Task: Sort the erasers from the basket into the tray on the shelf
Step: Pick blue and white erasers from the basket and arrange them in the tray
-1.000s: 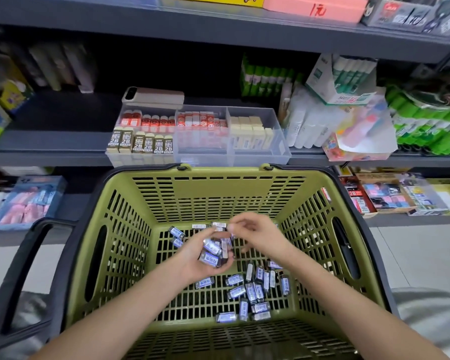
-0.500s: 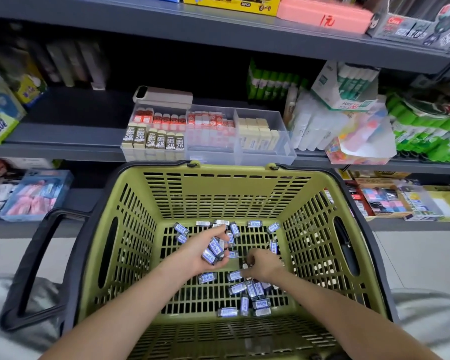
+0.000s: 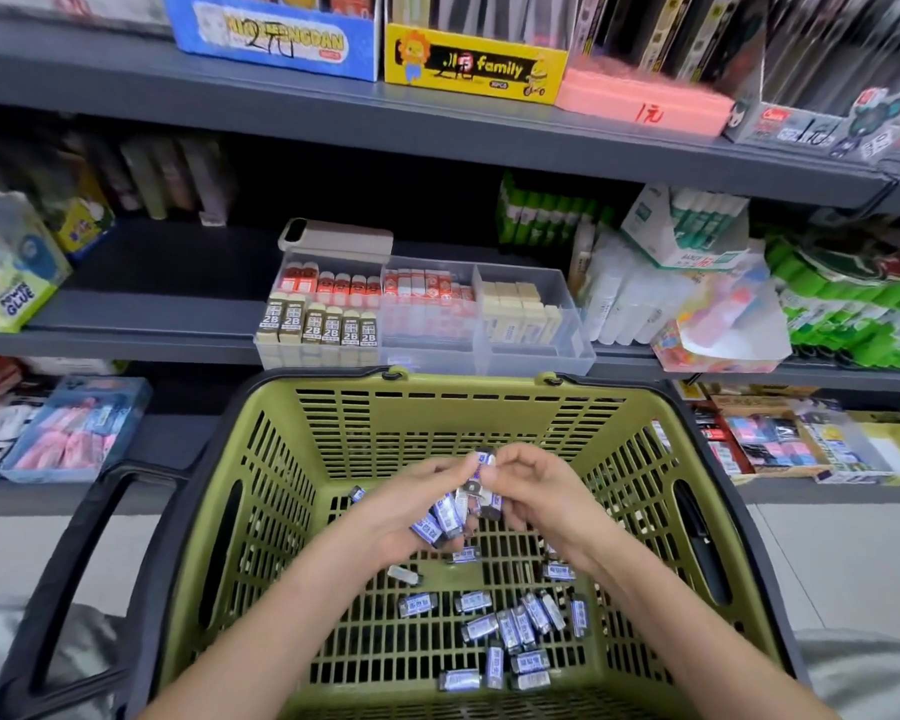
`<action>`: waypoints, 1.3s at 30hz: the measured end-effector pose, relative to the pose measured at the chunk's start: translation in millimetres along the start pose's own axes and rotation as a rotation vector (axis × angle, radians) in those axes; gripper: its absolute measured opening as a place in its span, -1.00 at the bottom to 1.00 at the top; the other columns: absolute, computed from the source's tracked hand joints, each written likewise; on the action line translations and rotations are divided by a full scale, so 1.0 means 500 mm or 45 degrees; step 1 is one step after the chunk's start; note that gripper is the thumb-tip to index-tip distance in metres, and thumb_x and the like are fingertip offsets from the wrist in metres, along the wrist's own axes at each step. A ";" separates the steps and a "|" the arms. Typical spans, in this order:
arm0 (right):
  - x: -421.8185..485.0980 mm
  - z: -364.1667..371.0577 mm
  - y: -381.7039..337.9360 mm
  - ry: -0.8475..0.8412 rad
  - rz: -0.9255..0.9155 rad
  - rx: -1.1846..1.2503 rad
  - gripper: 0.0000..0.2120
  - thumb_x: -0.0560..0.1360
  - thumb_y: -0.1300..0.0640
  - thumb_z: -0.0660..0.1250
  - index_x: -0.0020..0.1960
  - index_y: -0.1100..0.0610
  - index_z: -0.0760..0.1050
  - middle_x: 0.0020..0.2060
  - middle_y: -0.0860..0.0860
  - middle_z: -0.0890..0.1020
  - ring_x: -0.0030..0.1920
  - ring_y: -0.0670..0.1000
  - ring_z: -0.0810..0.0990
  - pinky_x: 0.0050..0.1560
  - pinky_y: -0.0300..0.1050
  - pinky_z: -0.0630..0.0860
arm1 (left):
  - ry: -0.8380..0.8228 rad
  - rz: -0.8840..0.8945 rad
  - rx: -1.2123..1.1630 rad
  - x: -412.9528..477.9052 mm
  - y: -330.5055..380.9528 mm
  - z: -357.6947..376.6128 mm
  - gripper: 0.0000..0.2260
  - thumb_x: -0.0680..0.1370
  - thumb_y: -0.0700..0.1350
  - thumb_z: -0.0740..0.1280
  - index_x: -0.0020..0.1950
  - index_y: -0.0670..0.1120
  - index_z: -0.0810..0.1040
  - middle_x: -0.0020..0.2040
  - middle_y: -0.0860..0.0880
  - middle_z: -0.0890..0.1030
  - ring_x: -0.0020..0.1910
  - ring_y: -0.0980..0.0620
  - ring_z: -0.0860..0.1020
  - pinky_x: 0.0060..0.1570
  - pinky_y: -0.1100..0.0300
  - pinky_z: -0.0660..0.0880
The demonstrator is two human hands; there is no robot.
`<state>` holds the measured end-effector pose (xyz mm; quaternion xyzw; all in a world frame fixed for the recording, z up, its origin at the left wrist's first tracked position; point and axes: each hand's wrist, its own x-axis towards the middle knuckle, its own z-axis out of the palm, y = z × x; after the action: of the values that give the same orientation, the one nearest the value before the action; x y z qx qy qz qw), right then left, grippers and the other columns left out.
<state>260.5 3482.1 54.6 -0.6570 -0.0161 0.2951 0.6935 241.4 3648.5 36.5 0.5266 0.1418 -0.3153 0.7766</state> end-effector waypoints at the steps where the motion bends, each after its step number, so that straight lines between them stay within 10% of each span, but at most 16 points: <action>1: -0.002 0.006 -0.011 0.004 -0.038 0.025 -0.76 0.28 0.12 0.49 -0.15 0.17 0.51 -0.40 0.02 0.57 -0.53 -0.08 0.41 -0.54 -0.29 0.36 | -0.028 0.037 -0.012 -0.007 0.010 0.001 -0.56 0.31 0.10 0.43 0.08 -0.13 0.55 -0.31 -0.09 0.59 -0.43 0.02 0.55 -0.51 0.25 0.45; 15: 0.021 0.026 -0.111 0.106 -0.196 0.317 -0.77 0.32 0.29 0.38 -0.03 0.21 0.50 -0.30 0.10 0.64 -0.36 -0.02 0.60 -0.31 -0.20 0.59 | 0.137 0.378 -0.387 -0.040 0.089 -0.015 -0.75 0.35 -0.07 0.40 -0.06 -0.13 0.47 -0.33 -0.10 0.61 -0.44 -0.04 0.58 -0.54 0.21 0.45; 27: 0.222 0.087 -0.222 0.538 -0.392 -0.584 -0.85 0.42 0.30 0.39 -0.24 0.08 0.53 -0.38 0.06 0.58 -0.39 -0.03 0.51 -0.43 -0.18 0.45 | 0.273 0.999 -0.490 -0.065 0.270 -0.111 -0.85 0.46 -0.02 0.29 -0.09 -0.08 0.47 -0.28 -0.04 0.56 -0.41 0.04 0.56 -0.53 0.27 0.40; 35: 0.269 0.123 -0.195 0.761 -0.411 -1.243 -0.92 0.44 0.12 0.36 -0.11 0.03 0.62 -0.12 -0.03 0.70 0.17 0.02 0.52 -0.08 -0.20 0.45 | 0.276 1.049 -0.539 -0.058 0.247 -0.133 -0.85 0.45 -0.01 0.31 -0.09 -0.07 0.50 -0.25 -0.03 0.57 -0.36 0.03 0.54 -0.50 0.23 0.42; 39: 0.273 0.135 -0.190 0.802 -0.317 -1.485 -0.87 0.43 0.04 0.35 -0.26 0.05 0.57 -0.25 -0.03 0.66 0.00 0.07 0.58 -0.28 -0.21 0.36 | 0.255 1.044 -0.549 -0.057 0.244 -0.125 -0.85 0.44 -0.01 0.30 -0.13 -0.08 0.49 -0.28 -0.03 0.57 -0.37 0.03 0.54 -0.50 0.23 0.41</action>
<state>382.6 3605.5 101.5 -0.9719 -0.0453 -0.0497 0.2257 304.6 3745.0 115.9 0.3936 0.0586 0.1063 0.9112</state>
